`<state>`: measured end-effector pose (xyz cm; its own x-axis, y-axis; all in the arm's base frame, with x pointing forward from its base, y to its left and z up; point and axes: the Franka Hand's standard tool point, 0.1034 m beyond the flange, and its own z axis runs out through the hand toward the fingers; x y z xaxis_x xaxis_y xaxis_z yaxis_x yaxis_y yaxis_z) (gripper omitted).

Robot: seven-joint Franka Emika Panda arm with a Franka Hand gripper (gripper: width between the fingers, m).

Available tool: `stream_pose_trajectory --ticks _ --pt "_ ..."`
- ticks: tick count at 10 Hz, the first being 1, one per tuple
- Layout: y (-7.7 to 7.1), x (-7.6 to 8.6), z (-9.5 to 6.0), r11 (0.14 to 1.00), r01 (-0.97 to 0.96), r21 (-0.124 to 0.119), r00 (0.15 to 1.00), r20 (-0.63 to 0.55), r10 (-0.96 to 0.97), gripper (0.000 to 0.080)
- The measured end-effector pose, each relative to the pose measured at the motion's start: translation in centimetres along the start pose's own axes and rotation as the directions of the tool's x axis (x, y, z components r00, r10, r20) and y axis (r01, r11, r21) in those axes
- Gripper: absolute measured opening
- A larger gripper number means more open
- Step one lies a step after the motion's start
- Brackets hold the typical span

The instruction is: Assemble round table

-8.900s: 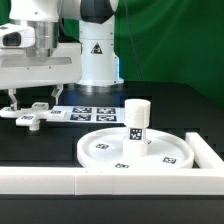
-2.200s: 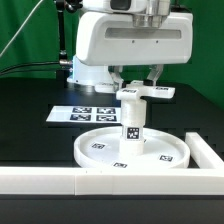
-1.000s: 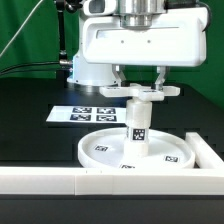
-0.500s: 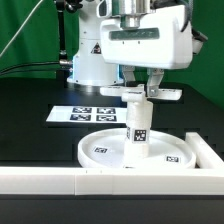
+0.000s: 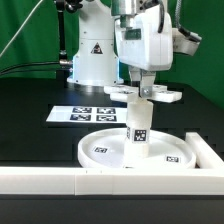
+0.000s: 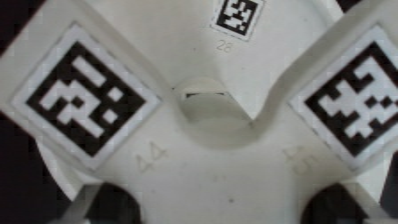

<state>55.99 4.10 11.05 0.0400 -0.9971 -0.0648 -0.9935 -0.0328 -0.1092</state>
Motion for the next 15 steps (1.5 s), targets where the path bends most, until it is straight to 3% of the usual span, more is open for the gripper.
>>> stream_pose_trajectory --ticks 1,2,3,5,8,9,12,15 --pt "0.0 0.0 0.0 1.000 -0.022 0.002 1.000 0.004 0.022 0.0497" --pt "0.0 0.0 -0.1 1.000 0.007 0.002 1.000 0.005 -0.007 0.0497" --pt "-0.1 0.0 -0.7 0.998 0.062 0.004 0.998 0.018 -0.062 0.0619" --pt "-0.4 -0.4 -2.8 0.994 0.106 0.027 0.993 0.044 -0.107 0.0644" --pt "-0.2 -0.4 -2.3 0.990 0.138 0.023 0.990 0.040 -0.139 0.0649" --pt "-0.3 -0.4 -2.1 0.965 0.262 0.020 0.965 0.026 -0.262 0.0649" --pt "-0.8 -0.6 -2.1 0.763 0.646 0.013 0.763 0.011 -0.646 0.0649" --pt "-0.9 -0.7 -2.0 0.580 0.814 0.010 0.580 0.019 -0.814 0.0649"
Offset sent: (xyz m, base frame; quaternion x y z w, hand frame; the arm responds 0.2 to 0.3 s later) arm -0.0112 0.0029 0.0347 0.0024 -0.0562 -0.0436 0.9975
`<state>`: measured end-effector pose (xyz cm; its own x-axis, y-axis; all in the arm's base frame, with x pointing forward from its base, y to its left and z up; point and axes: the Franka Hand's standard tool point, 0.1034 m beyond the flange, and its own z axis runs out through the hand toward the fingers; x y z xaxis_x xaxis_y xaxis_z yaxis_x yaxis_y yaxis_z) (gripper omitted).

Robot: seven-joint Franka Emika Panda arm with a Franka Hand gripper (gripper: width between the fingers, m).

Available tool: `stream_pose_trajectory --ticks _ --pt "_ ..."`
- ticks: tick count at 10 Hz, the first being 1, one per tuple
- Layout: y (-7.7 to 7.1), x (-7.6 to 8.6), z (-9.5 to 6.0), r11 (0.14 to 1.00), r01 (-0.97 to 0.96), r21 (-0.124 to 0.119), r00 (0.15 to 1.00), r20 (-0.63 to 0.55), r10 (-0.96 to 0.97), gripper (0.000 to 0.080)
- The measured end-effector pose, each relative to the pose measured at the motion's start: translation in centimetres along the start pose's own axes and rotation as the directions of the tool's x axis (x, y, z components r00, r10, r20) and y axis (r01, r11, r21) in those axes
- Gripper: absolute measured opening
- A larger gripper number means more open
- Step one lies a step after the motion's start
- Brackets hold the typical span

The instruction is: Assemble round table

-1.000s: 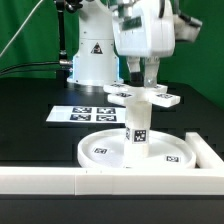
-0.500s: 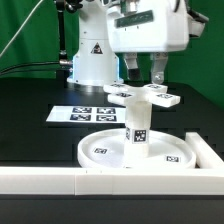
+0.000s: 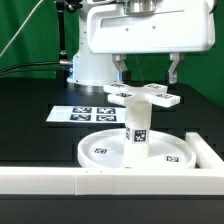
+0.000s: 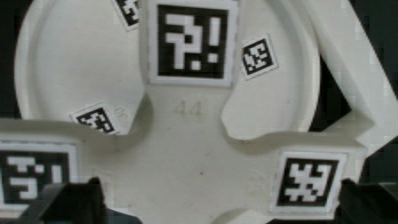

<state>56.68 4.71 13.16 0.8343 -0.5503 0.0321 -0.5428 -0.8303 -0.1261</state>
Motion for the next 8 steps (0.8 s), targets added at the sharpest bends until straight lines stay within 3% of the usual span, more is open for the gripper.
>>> stream_pose_trajectory --ticks 3,4,5,8 --pt "0.03 0.01 0.02 0.965 0.261 -0.005 0.965 0.000 -0.261 0.0649" --pt "-0.01 -0.01 0.01 0.909 0.415 -0.029 0.910 -0.001 -0.415 0.0649" --pt "-0.01 -0.05 0.03 0.846 0.532 -0.036 0.847 0.005 -0.532 0.0649" --pt "0.17 0.00 -0.04 0.595 0.803 -0.037 0.596 0.025 -0.802 0.0649"
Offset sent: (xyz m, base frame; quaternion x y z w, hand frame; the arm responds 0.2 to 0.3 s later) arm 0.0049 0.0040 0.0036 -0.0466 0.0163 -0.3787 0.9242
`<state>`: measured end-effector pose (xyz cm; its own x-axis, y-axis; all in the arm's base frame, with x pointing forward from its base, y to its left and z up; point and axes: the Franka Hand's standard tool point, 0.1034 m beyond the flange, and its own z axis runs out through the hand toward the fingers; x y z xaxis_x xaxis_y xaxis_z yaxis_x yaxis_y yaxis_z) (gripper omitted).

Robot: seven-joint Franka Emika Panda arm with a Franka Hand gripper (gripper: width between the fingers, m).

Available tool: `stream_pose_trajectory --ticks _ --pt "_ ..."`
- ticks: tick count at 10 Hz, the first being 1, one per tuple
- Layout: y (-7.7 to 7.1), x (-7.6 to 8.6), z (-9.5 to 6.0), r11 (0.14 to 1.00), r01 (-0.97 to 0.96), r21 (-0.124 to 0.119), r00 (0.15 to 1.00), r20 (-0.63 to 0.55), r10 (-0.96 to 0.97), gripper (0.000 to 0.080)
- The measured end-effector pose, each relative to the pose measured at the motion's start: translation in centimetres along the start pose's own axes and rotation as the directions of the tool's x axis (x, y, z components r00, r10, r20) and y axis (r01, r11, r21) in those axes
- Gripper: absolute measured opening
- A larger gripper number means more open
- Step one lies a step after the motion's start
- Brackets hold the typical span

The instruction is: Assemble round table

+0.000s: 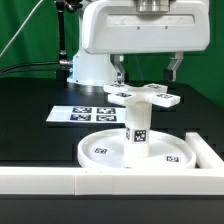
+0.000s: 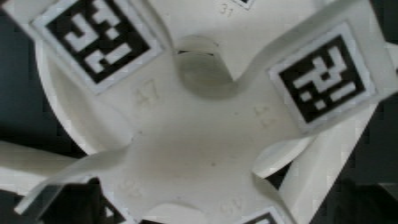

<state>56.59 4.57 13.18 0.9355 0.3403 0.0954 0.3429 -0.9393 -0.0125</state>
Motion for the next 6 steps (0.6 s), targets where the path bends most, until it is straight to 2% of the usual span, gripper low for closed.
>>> stream_pose_trajectory --ticks 3,4,6 --pt "0.21 -0.07 0.06 0.989 0.147 -0.004 0.989 0.002 -0.147 0.0649" --pt "0.37 -0.15 0.11 0.968 0.252 -0.010 0.968 0.009 -0.252 0.0649" --pt "0.57 -0.30 0.32 0.866 0.499 -0.023 0.866 0.035 -0.498 0.0649"
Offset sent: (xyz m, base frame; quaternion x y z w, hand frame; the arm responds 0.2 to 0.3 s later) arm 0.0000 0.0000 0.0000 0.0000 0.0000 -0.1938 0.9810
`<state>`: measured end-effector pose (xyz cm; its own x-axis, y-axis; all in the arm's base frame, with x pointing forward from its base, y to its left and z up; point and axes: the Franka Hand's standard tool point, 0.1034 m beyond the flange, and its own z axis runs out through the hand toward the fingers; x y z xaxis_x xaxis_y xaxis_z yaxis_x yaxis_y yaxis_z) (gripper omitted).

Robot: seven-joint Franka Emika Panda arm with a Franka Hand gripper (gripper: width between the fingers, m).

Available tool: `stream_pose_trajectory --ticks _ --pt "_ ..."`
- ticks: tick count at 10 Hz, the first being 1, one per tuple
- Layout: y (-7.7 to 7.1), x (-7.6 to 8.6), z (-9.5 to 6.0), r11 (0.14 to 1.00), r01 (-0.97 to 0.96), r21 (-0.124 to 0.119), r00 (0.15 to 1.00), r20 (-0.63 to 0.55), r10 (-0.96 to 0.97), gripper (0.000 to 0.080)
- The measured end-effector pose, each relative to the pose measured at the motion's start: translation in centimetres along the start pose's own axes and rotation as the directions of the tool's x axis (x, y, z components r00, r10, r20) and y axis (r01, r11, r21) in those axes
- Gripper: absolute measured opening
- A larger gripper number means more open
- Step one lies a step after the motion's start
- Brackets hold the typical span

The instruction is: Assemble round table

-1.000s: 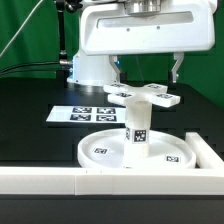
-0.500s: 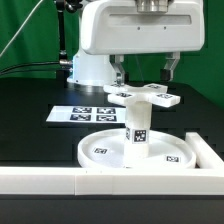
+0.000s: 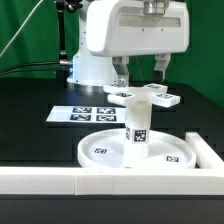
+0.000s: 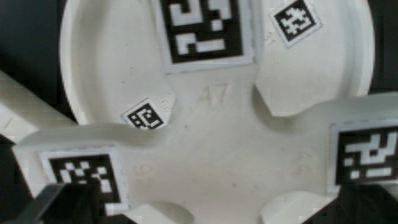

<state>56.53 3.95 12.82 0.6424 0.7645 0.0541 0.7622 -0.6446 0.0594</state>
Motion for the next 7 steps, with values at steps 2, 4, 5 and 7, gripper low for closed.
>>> stream_pose_trajectory --ticks 2,4,5,7 --pt "-0.11 0.09 0.02 0.983 0.182 -0.006 0.983 0.010 -0.182 0.0649" --pt "0.52 -0.56 -0.13 0.960 0.280 0.004 0.960 0.024 -0.280 0.0649" --pt "0.60 -0.71 -0.10 0.937 0.350 0.005 0.936 0.029 -0.350 0.0649" --pt "0.54 -0.69 -0.03 0.875 0.484 0.005 0.874 0.041 -0.484 0.0649"
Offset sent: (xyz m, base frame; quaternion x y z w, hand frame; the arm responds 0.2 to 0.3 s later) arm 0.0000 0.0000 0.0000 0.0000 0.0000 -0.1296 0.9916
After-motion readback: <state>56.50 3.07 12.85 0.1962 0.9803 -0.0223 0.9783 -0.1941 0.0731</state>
